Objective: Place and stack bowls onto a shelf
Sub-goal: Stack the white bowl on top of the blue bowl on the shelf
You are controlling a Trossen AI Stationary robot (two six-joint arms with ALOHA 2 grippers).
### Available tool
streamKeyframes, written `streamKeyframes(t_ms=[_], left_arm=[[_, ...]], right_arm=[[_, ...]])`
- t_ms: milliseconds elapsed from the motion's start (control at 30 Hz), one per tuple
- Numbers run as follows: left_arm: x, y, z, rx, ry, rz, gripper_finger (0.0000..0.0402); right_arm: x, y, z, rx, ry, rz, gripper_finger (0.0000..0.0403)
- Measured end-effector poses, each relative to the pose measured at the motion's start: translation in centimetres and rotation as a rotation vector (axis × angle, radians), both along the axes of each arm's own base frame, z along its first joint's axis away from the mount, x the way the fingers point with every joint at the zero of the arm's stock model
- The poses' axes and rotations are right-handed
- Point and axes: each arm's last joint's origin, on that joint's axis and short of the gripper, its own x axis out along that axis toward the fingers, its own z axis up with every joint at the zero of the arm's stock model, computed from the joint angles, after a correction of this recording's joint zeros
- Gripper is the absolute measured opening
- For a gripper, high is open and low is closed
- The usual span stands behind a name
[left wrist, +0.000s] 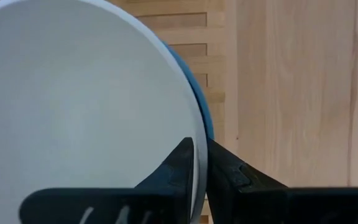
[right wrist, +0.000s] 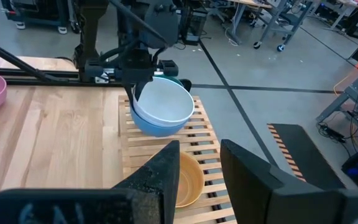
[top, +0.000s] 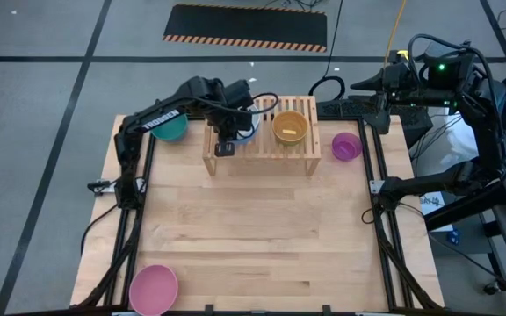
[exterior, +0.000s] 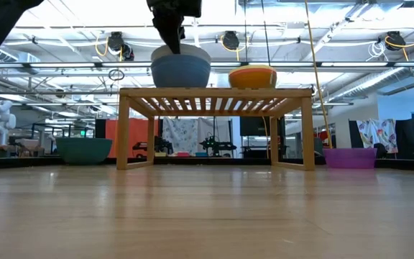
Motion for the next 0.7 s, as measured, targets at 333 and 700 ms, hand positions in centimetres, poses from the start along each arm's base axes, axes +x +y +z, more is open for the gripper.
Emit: streamKeyframes(t_ms=[333, 700], left_arm=[[-0.03, -0.01, 0.02, -0.006, 0.000, 0.023, 0.0037], [-0.01, -0.06, 0.03, -0.013, -0.002, 0.044, 0.0037]], right_arm=[[0.00, 0.00, 0.00, 0.000, 0.000, 0.000, 0.0112], [0.00, 0.00, 0.00, 0.000, 0.000, 0.001, 0.0112]])
